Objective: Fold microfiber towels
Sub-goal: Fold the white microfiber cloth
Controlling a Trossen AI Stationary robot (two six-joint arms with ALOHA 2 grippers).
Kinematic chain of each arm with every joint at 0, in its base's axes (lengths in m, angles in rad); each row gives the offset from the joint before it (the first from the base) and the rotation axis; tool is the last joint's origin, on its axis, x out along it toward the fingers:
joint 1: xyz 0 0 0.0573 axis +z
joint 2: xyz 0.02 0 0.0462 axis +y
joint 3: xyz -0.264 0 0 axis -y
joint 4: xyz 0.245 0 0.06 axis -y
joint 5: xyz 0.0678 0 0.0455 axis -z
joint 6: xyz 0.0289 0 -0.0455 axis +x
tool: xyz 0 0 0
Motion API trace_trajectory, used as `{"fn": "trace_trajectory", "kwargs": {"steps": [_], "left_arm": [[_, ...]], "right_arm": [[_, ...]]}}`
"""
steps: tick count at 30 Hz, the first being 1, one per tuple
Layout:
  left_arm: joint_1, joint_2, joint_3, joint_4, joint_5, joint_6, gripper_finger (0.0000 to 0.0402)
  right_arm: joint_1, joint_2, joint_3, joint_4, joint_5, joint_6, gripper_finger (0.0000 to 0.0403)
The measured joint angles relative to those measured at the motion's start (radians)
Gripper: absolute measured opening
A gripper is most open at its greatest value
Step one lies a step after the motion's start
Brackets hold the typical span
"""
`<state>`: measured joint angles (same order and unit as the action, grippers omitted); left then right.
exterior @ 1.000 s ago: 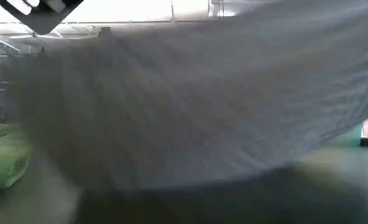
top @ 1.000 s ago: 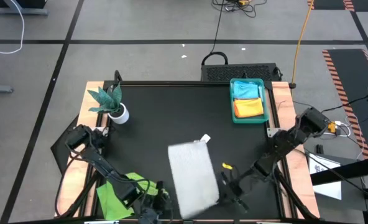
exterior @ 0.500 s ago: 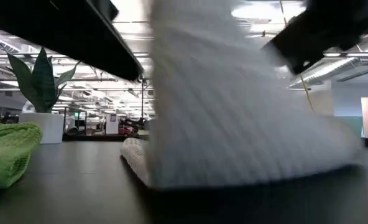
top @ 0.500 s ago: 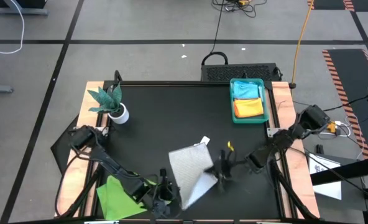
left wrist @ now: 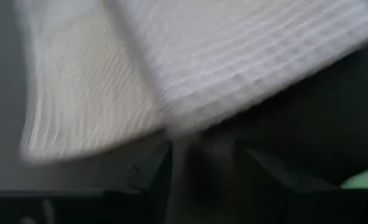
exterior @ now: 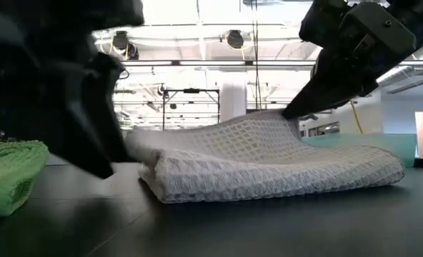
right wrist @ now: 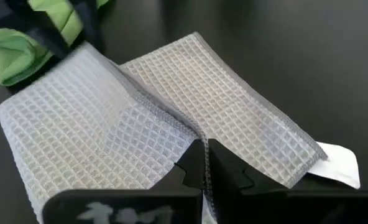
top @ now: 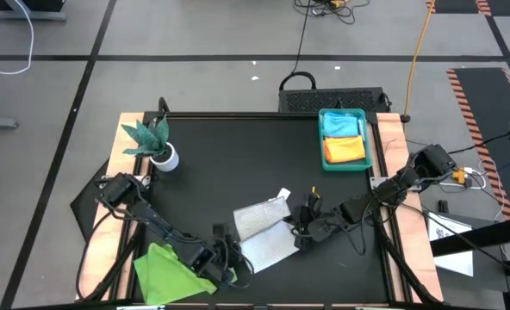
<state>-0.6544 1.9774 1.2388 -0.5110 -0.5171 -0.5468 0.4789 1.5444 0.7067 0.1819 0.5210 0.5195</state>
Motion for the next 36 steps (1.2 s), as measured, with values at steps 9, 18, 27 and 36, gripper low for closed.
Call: {"fn": "trace_trajectory", "kwargs": {"steps": [9, 18, 27, 36], "left_arm": [[0.018, -0.002, -0.035, -0.063, -0.076, -0.312, 0.0243], [0.010, -0.052, -0.146, 0.246, 0.021, -0.348, 0.0246], [0.018, -0.068, -0.380, 0.839, 0.086, -0.390, 0.0246], [0.021, -0.068, -0.555, 1.260, 0.026, -0.431, 0.0246]], "right_arm": [[0.000, 0.000, 0.000, -0.008, -0.007, -0.005, 0.0002], [0.015, 0.000, 0.000, -0.024, -0.027, -0.005, 0.0002], [0.034, 0.000, 0.000, -0.033, -0.025, 0.015, 0.0002], [0.060, 0.000, 0.000, -0.034, -0.024, 0.022, 0.0002]]}}
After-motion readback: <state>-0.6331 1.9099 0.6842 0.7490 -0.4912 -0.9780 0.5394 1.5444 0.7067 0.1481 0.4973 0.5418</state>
